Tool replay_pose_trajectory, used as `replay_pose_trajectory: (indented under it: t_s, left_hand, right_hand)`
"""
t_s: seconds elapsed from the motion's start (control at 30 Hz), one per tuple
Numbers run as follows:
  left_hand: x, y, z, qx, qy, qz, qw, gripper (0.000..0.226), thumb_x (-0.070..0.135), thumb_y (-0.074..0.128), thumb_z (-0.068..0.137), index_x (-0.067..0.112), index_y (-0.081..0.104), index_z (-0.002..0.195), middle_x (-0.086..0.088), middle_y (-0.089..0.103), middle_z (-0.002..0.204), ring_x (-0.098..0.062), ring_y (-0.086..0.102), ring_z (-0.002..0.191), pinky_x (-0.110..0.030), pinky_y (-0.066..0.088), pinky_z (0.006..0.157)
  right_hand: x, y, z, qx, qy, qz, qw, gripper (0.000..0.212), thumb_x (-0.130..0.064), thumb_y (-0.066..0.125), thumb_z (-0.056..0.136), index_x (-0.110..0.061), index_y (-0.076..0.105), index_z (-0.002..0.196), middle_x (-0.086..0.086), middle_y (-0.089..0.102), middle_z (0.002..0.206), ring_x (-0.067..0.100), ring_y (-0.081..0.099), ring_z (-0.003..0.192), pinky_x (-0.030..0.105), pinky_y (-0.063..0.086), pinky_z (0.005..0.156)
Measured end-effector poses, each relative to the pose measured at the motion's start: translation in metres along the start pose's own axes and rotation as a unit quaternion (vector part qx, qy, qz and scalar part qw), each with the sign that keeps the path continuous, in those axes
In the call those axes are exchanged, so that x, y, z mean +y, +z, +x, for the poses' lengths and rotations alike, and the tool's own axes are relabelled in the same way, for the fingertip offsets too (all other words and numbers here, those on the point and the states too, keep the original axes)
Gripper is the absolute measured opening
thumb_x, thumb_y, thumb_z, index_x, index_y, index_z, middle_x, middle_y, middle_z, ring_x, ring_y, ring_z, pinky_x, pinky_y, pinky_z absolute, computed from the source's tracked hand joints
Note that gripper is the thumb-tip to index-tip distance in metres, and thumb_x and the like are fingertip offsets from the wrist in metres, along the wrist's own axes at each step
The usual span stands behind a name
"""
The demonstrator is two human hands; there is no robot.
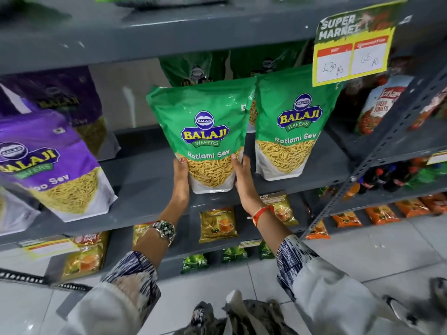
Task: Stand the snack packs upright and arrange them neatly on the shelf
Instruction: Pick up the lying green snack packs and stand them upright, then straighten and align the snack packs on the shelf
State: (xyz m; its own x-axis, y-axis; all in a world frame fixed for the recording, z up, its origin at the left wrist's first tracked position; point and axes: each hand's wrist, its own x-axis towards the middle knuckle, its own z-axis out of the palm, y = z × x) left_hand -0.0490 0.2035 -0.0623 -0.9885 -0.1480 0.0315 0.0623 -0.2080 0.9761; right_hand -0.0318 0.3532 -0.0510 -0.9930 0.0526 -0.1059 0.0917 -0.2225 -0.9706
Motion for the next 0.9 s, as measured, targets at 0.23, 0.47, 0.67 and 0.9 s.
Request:
replay_pose_trajectory:
  t_s: [0.23,0.47,0.67,0.9]
  left_hand:
    - [-0.001,0.004,0.003,0.002,-0.002,-0.006,1.0,0.016,0.024,0.03,0.098,0.031,0.042,0.105,0.011,0.054,0.107,0.015,0.062,0.084,-0.008,0.051,0.07]
    - [-0.006,0.006,0.001,0.015,0.009,-0.003,1.0,0.016,0.027,0.031,0.098,0.031,0.043,0.106,0.01,0.056,0.108,0.013,0.063,0.087,-0.008,0.051,0.07]
    - [-0.001,0.003,-0.006,0.066,-0.015,0.008,0.998,0.04,0.031,0.035,0.096,0.017,0.033,0.133,0.002,0.051,0.125,-0.004,0.056,0.108,-0.015,0.05,0.084]
    - [0.001,-0.057,-0.062,0.161,0.077,0.087,0.98,0.03,0.027,0.039,0.094,0.018,0.048,0.121,-0.003,0.055,0.122,-0.017,0.053,0.117,-0.042,0.039,0.106]
  right_hand:
    - [-0.004,-0.002,0.007,0.008,0.032,-0.02,0.999,0.091,-0.063,0.048,0.073,-0.028,0.013,0.149,-0.002,0.021,0.159,0.02,0.023,0.144,0.053,0.017,0.118]
    - [0.005,-0.006,0.017,-0.008,0.02,0.014,1.0,0.076,-0.051,0.054,0.083,-0.021,0.023,0.146,0.006,0.038,0.152,0.024,0.037,0.139,0.053,0.026,0.116]
    - [0.005,-0.004,-0.003,0.094,-0.023,0.031,0.995,0.05,-0.037,0.056,0.088,-0.019,0.041,0.133,-0.001,0.05,0.131,0.01,0.049,0.119,0.021,0.039,0.093]
    - [0.038,0.052,-0.062,0.121,-0.112,0.015,0.986,0.022,-0.011,0.057,0.086,-0.005,0.05,0.105,0.001,0.056,0.093,0.0,0.054,0.081,0.015,0.044,0.075]
